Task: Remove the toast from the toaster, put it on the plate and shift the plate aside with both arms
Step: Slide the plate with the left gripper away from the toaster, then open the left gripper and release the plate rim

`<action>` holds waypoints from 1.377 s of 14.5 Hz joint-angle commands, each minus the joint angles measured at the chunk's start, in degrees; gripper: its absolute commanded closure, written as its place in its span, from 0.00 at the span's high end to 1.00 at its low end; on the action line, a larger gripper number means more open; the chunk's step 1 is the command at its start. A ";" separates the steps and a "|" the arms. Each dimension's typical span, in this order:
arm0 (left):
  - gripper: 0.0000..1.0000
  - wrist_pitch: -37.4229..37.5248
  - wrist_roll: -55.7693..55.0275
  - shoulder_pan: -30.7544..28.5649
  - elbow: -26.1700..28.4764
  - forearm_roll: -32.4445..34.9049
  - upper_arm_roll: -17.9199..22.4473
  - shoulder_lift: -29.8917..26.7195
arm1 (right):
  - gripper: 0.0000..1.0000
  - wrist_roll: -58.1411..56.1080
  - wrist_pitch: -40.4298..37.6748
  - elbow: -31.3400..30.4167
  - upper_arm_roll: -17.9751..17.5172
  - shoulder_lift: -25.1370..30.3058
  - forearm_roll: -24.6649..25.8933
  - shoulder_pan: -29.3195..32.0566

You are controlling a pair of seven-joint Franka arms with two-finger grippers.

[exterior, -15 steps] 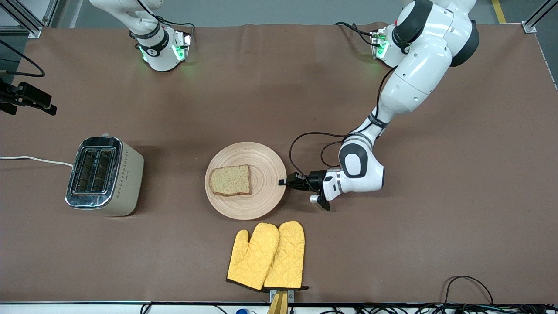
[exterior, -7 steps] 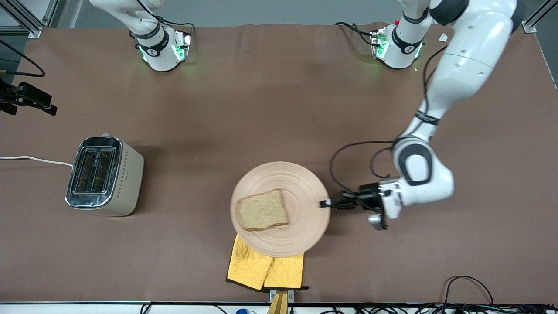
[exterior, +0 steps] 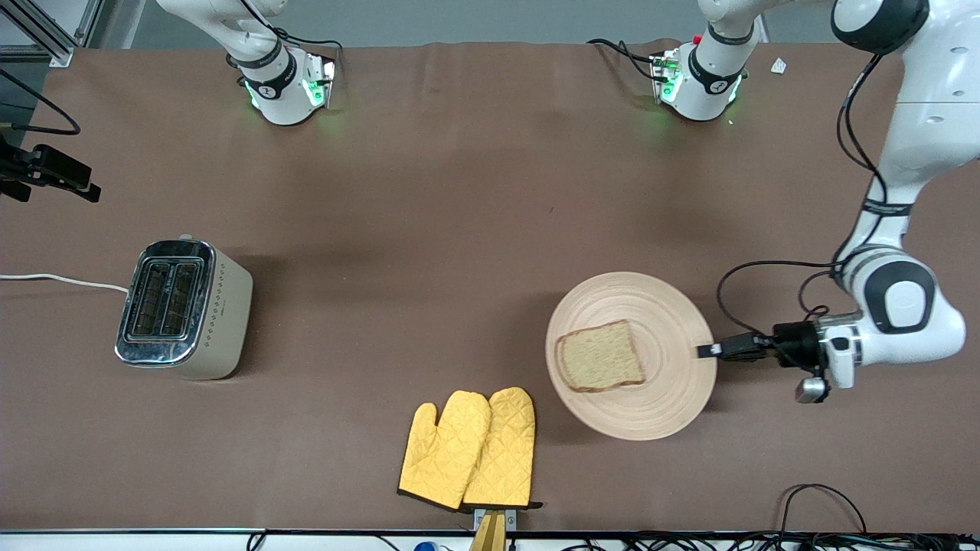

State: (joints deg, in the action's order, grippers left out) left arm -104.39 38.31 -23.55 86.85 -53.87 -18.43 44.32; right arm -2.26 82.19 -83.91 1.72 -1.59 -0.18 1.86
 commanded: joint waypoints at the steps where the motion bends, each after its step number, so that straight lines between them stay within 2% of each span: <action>1: 0.00 3.84 0.54 -7.54 0.43 7.78 -0.99 -0.73 | 1.00 0.50 0.34 -1.79 -0.49 1.77 -0.78 0.52; 3: 0.00 3.84 2.99 -10.97 0.43 11.41 -1.00 0.06 | 1.00 0.59 0.43 -1.70 -0.57 1.77 -0.87 0.43; 8: 0.01 3.84 5.55 -15.56 0.43 11.24 -0.82 3.75 | 1.00 0.59 0.60 -1.79 -0.57 1.77 -0.87 0.52; 13: 0.01 3.58 5.55 -16.00 -2.29 9.66 -0.65 8.23 | 1.00 0.59 0.60 -1.79 -0.57 1.77 -0.78 0.43; 17: 0.03 3.40 5.81 -17.06 -3.87 9.66 -0.64 9.55 | 1.00 0.68 0.52 -1.79 -0.66 1.77 -0.87 0.17; 20: 0.03 3.32 10.37 -17.23 -6.77 9.75 -0.64 12.19 | 1.00 0.68 0.60 -1.79 -0.66 1.77 -0.87 0.08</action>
State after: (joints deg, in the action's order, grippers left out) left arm -102.34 45.71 -40.26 83.18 -42.50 -18.34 54.13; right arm -2.26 82.26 -83.91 1.37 -1.59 -0.29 1.75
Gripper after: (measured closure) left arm 0.912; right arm 0.000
